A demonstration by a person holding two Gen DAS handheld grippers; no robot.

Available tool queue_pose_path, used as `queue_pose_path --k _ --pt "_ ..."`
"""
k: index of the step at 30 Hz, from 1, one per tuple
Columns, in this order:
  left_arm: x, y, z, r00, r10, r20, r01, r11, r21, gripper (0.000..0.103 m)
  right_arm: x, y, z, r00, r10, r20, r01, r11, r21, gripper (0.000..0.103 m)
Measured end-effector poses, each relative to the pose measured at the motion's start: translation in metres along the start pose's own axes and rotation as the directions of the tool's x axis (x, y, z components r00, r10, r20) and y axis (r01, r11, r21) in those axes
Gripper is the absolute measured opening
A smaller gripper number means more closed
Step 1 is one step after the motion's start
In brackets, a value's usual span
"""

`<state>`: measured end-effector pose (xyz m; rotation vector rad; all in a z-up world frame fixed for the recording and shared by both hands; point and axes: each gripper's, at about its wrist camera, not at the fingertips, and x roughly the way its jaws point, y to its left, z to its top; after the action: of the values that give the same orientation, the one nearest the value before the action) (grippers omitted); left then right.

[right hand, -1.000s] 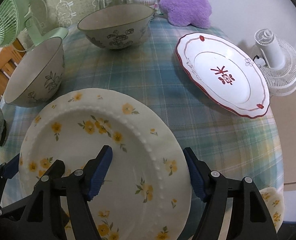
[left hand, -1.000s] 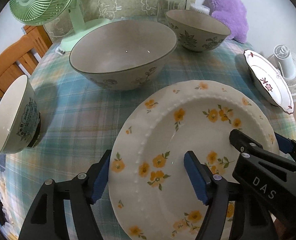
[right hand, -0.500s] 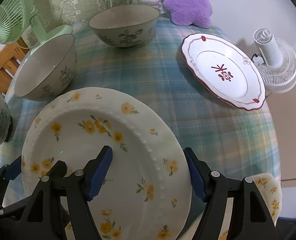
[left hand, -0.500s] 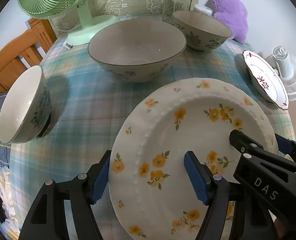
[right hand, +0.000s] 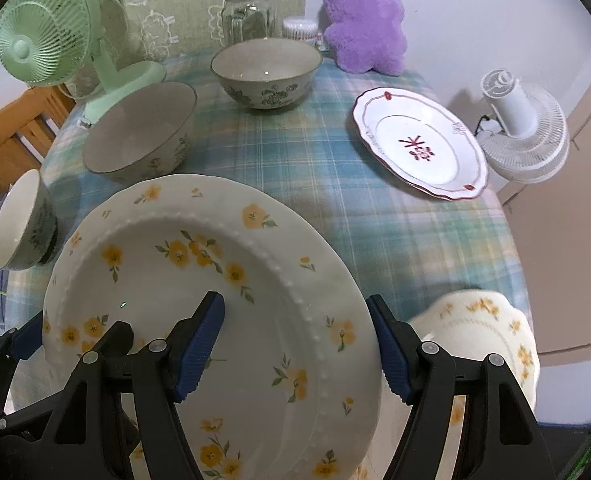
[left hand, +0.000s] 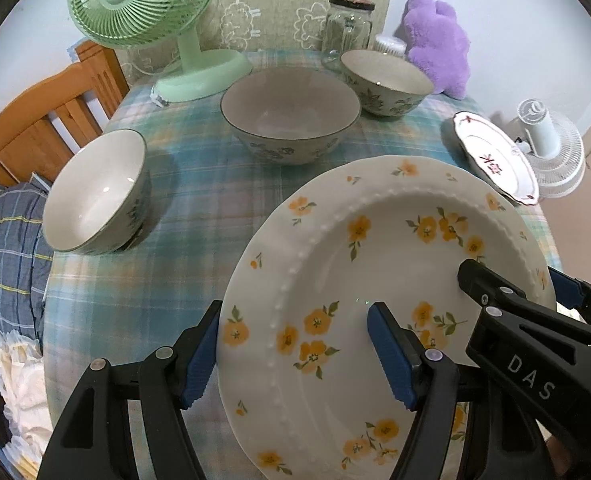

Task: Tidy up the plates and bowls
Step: 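Lift and carry the deep plate over the scalloped plate with the left tool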

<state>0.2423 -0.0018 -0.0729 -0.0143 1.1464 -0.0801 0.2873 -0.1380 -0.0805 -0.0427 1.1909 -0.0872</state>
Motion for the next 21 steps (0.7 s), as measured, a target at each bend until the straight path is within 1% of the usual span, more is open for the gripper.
queue_pose_path --k 7,12,15,21 --pt "-0.023 0.001 -0.009 0.999 -0.024 0.036 0.023 0.999 0.036 0.072 -0.028 0.002 -0.018 0.999 -0.025 0.036 0.024 0.999 0.039 0.074" --pt "-0.033 -0.007 -0.016 0.998 -0.020 0.056 0.017 0.998 0.059 0.072 -0.043 -0.004 -0.029 0.998 -0.030 0.062 0.025 0.997 0.070 0.074" --pt "-0.037 -0.015 -0.020 0.998 -0.007 0.063 0.004 0.998 0.057 0.072 -0.048 -0.012 -0.034 0.997 -0.023 0.069 0.018 0.997 0.076 0.074" --pt "-0.044 -0.036 -0.028 0.998 0.019 0.064 -0.020 1.000 0.020 0.072 -0.051 -0.032 -0.039 0.997 0.000 0.071 -0.004 0.999 0.054 0.074"
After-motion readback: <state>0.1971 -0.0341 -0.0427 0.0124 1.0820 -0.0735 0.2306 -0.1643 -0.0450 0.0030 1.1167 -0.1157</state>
